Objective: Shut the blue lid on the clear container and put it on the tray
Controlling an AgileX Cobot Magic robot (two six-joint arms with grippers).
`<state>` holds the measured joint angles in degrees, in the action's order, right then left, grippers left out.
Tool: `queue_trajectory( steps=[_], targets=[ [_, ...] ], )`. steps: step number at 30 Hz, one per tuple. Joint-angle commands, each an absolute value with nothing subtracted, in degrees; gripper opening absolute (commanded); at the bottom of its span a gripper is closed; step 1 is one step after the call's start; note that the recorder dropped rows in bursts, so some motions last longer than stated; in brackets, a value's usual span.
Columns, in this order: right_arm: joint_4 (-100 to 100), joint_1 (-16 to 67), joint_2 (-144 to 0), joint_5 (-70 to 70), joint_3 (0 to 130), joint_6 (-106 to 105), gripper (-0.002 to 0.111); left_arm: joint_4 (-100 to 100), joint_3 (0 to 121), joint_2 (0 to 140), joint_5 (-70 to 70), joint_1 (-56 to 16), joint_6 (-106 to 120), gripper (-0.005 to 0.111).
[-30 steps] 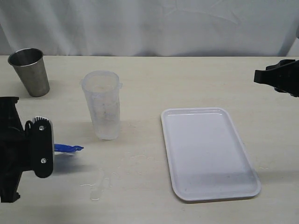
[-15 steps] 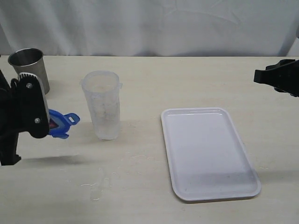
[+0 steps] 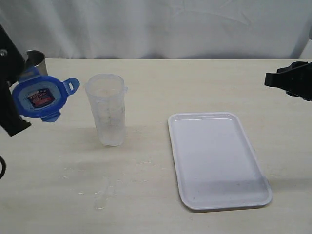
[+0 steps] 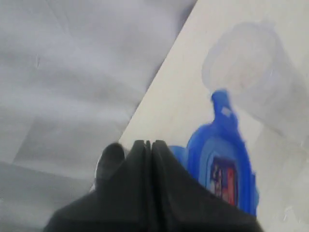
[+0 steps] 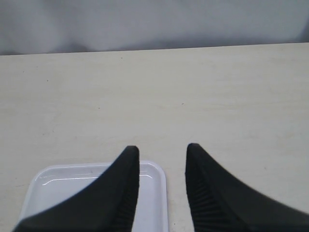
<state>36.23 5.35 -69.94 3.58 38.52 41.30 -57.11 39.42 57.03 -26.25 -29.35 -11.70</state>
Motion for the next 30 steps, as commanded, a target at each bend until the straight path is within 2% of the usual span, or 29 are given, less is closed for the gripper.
queue_trajectory(
  steps=[1, 7, 12, 14, 16, 20, 22, 26, 30],
  targets=[
    [36.5, 4.9, -69.9, 3.0, 38.3, 40.9, 0.032, -51.7, 43.2, 56.7, -20.2, -29.4, -12.3, 0.0],
    [36.5, 4.9, -69.9, 3.1, 38.3, 40.9, 0.032, -48.7, 47.5, 56.7, -20.7, -29.4, -13.1, 0.0],
    [36.5, 4.9, -69.9, 2.9, 38.3, 40.9, 0.032, -37.1, 50.7, 58.4, -46.5, -29.4, -15.2, 0.0],
    [36.5, 4.9, -69.9, 2.9, 38.3, 40.9, 0.032, -31.3, 50.1, 59.6, -50.4, -29.4, -15.3, 0.003],
    [36.5, 4.9, -69.9, 2.9, 38.3, 40.9, 0.032, -25.0, 49.1, 61.1, -49.0, -29.4, -15.1, 0.011],
    [36.5, 4.9, -69.9, 3.3, 38.3, 40.8, 0.032, -11.6, 44.7, 68.3, -43.6, -29.4, -10.3, 0.039],
    [36.5, 4.9, -69.9, 3.3, 38.3, 40.8, 0.032, -10.1, 42.8, 71.9, -41.0, -29.4, -10.3, 0.047],
    [36.5, 4.9, -69.9, 2.9, 37.4, 40.8, 0.032, -10.2, 39.8, 80.2, -34.2, -29.4, -10.3, 0.047],
    [36.5, 4.9, -69.9, 2.2, 37.1, 40.8, 0.032, -14.7, 39.7, 84.1, -35.1, -27.3, -17.8, 0.047]
  ],
)
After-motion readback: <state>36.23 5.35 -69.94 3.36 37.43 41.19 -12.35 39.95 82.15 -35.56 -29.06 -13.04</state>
